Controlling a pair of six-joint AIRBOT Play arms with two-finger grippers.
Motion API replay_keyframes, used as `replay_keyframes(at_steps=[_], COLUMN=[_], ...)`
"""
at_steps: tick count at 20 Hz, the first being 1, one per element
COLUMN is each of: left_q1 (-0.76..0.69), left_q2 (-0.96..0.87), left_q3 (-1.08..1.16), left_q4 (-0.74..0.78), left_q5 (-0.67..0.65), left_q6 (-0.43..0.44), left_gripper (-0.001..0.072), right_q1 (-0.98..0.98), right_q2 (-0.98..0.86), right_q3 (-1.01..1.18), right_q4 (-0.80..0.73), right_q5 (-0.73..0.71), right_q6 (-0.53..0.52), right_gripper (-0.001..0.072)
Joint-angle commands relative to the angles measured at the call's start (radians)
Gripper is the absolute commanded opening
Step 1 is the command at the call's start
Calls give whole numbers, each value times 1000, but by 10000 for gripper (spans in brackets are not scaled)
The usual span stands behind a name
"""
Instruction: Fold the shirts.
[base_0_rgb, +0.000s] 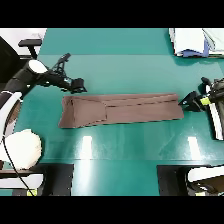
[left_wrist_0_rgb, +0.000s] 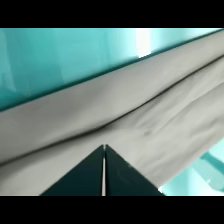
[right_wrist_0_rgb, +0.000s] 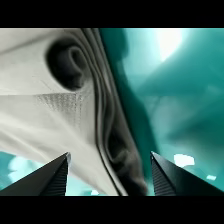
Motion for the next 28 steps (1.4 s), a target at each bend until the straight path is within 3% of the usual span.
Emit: replay_keyframes(at_steps=[1, 5, 7, 15, 28], left_q1=[-109, -214, -264, -394, -397], left_q2=[-43, -153, -218, -407, -435], left_q3=[14, 119, 185, 362, 401], left_q4=[-19, -24, -24, -24, -42], left_q5=[105, 111, 105, 76, 108], left_q6=[-70, -73, -76, -100, -78], left_gripper=[27, 26, 26, 26, 26], right_q1=[38, 116, 128, 290, 615], right_q2=[-43, -14, 42, 287, 294], right_q3=[-57, -35, 12, 290, 437], right_q4=[66, 69, 89, 210, 223], right_q5=[-55, -94, -89, -37, -114], right_q6=[-23, -70, -69, 8, 73], right_gripper=[510, 65, 22, 22, 22])
